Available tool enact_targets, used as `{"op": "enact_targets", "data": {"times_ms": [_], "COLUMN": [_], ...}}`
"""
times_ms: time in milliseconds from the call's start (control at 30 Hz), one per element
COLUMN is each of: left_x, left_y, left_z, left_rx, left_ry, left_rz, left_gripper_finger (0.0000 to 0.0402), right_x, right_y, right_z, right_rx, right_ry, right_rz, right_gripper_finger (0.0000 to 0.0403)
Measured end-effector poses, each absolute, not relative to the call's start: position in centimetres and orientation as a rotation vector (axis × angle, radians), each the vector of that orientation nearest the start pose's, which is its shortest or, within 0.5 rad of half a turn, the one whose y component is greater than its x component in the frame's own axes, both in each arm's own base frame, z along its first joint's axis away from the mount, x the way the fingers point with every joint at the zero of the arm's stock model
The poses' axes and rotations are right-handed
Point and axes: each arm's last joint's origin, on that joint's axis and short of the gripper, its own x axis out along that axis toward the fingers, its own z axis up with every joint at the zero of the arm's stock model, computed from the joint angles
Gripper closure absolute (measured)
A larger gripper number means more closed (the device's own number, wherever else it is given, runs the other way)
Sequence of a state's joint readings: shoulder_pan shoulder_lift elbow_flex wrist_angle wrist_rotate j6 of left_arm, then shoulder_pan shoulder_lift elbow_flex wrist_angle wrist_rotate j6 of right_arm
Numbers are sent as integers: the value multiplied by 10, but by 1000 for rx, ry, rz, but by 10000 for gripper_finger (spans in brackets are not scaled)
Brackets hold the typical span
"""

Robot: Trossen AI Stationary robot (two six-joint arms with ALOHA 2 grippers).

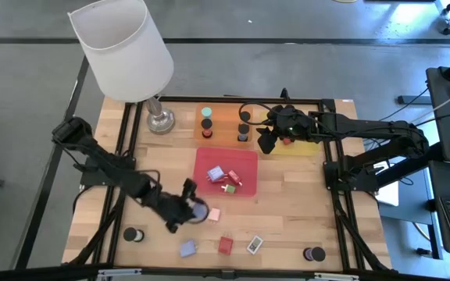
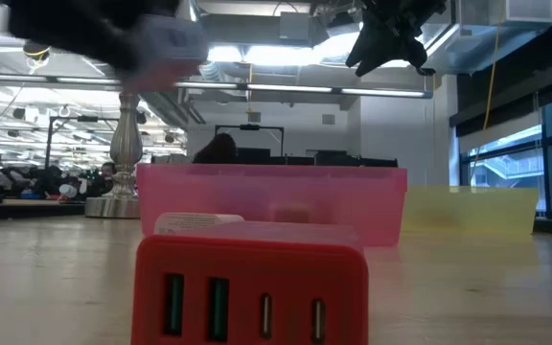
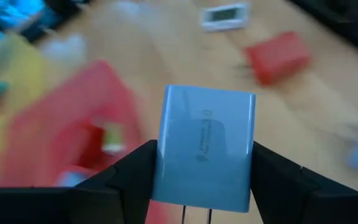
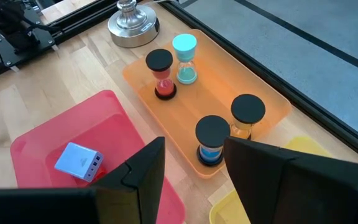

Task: Pick & Place Office items
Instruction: Put the top light blue charger adapter into the red bin

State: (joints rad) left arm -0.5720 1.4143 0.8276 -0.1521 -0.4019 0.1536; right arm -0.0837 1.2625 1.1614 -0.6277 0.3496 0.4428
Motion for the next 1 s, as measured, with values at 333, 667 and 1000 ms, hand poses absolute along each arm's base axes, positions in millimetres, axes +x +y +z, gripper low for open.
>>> {"op": "enact_targets", "data": {"times_ms": [333, 667, 1000], "left_x": [293, 318, 319], "left_y": [-66, -15, -9], "left_z": [235, 211, 193], "left_rx": [461, 197, 23], "left_ry": [556, 575, 641], "left_rz": [47, 301, 409], "left_gripper_finger": [184, 184, 184], "right_x": [259, 259, 259], "right_y": [-32, -32, -32], "right_z": [327, 327, 327], "right_rx": [319, 319, 320], "right_ry": [622, 622, 622], "right_rz": [-566, -566, -564], "right_gripper_finger": [236, 236, 236]}}
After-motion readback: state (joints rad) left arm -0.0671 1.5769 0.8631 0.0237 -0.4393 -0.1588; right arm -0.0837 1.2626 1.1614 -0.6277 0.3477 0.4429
